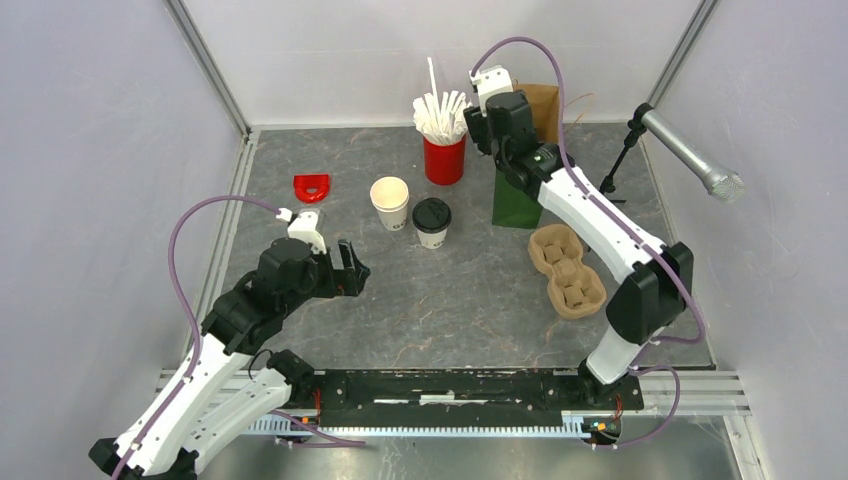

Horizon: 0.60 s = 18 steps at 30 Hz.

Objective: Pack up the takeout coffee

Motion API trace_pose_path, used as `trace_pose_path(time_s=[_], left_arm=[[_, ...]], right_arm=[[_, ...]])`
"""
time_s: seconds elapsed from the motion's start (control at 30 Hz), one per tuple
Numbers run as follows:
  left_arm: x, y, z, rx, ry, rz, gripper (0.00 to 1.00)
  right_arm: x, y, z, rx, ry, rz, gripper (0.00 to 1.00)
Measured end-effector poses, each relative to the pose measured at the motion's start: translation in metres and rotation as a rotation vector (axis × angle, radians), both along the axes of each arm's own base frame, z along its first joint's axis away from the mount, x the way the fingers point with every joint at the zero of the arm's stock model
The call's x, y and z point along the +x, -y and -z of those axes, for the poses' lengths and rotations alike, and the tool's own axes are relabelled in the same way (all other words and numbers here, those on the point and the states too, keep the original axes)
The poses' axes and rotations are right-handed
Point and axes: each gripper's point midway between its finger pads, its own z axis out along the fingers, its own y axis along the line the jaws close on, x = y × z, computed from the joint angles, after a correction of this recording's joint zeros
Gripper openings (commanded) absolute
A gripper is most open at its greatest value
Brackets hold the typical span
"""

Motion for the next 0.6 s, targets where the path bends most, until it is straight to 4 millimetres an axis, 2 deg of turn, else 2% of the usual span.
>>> trace_pose_path(time_s=[0.2,0.43,0.6], left_arm=[[0.000,0.000,0.000,-0.001,-0.001,0.002,1.00],[0.000,0.000,0.001,0.002,-0.005,0.001,1.00],[0.002,-0.001,0.003,0.007,-0.013,-0.008,1.00]], right_arm=[[0.025,0.006,0.016,0.006,-0.030,0.034,0.57],[0.041,0.014,0.035,0.008,-0.064,0.048,0.26],[0.048,0.018,0.039,0.025,-0.075,0.026,0.01]])
